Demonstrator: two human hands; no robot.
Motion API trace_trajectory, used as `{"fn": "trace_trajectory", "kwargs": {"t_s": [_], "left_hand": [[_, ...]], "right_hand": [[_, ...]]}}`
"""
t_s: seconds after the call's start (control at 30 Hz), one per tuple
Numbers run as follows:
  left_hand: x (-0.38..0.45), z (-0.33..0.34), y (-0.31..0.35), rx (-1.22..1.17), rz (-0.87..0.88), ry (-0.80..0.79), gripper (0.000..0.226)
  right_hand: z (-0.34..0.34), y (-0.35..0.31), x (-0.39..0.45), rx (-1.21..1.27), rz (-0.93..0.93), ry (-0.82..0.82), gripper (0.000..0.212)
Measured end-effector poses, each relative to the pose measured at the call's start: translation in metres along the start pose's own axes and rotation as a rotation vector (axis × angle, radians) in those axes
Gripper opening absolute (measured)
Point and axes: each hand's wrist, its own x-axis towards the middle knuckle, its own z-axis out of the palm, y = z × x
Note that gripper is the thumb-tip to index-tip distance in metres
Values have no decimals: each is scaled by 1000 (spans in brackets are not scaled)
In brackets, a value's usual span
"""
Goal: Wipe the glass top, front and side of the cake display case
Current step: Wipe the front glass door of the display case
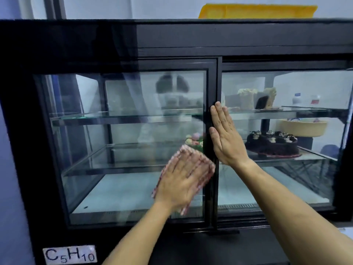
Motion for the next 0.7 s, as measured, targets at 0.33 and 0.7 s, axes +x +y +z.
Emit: {"fn": "trace_trajectory", "kwargs": {"t_s": [0.33,0.7], "left_hand": [[16,0,-13,39,73,-6,69],[181,-48,-54,2,-395,232,62]], "right_hand": [[5,25,-8,1,54,-1,58],[19,7,-8,90,212,103,60]]}}
